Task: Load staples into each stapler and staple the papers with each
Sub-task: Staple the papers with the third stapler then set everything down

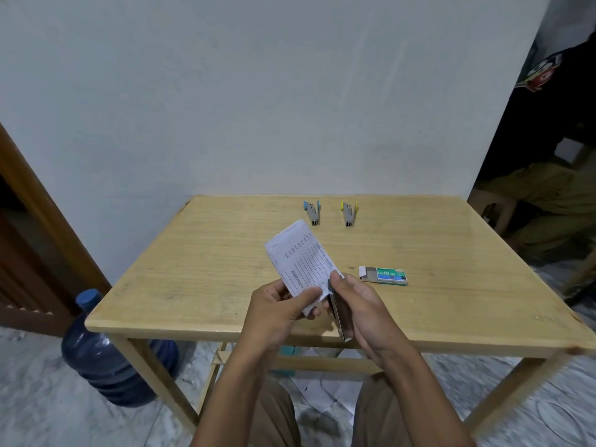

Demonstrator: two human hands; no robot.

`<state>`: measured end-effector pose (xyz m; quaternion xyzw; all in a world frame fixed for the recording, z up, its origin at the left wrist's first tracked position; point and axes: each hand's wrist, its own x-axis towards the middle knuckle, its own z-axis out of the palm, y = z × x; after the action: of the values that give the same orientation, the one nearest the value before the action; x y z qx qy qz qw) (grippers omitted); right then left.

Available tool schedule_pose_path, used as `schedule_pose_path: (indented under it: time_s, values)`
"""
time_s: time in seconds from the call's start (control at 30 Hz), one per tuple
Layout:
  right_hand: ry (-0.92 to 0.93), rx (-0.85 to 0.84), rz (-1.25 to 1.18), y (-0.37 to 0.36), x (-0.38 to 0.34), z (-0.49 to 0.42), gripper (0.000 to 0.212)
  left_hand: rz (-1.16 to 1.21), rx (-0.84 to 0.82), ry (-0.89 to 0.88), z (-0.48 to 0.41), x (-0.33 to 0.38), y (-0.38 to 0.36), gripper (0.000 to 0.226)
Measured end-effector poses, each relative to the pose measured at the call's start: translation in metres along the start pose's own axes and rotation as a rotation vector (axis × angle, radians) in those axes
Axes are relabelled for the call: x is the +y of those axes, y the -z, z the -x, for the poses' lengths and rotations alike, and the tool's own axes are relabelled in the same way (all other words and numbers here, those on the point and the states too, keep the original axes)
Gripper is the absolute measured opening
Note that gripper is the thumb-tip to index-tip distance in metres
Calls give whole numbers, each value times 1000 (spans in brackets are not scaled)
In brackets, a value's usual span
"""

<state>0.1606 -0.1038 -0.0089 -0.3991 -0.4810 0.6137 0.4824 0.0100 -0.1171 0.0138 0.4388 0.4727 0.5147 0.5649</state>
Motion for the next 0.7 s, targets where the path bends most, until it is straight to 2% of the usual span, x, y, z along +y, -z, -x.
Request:
schedule_pose_path:
  time_s: [0.1, 0.3, 0.43, 0.57, 0.7]
  values:
    - [-4, 19, -74, 0, 0, -2, 58, 6, -29, 11, -1, 3, 2, 21]
    - [-30, 55, -89, 1, -6, 2, 44, 94, -50, 27, -1, 5, 3, 22]
    - [-80, 61, -176, 0, -7, 1, 45, 86, -41, 19, -2, 2, 3, 24]
    - [-86, 91, -118, 0, -5, 1, 49, 93, -46, 23, -2, 1, 3, 23]
    - [-116, 87, -261, -6, -13, 8, 43, 95, -46, 20, -2, -1, 2, 21]
